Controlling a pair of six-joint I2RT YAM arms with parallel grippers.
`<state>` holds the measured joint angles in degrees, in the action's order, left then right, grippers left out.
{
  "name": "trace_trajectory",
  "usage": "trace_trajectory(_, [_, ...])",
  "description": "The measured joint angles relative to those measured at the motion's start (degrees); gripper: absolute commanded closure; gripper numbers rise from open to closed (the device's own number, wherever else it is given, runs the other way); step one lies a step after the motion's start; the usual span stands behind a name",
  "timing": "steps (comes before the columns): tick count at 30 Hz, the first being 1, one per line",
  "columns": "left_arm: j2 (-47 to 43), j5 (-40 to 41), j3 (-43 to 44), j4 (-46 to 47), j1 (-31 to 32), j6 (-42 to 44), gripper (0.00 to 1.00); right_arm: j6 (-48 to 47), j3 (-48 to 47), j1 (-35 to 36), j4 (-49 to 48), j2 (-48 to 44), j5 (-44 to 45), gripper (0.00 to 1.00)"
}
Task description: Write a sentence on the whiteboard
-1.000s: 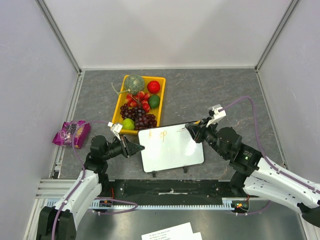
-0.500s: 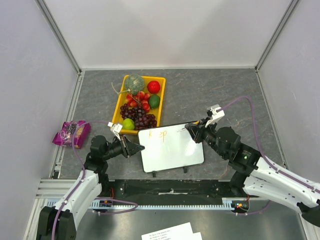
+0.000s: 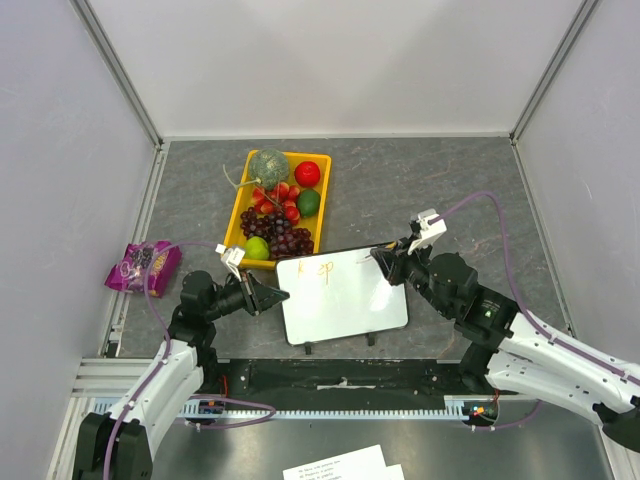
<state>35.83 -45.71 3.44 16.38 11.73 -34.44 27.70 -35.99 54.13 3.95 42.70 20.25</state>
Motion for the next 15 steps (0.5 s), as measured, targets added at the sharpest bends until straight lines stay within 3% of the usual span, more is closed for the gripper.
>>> trace_trajectory(15, [-0.3, 0.1, 0.0, 0.0, 0.0, 0.0, 0.98, -0.9, 0.0, 0.0, -3.6, 7.9, 0.0, 1.0])
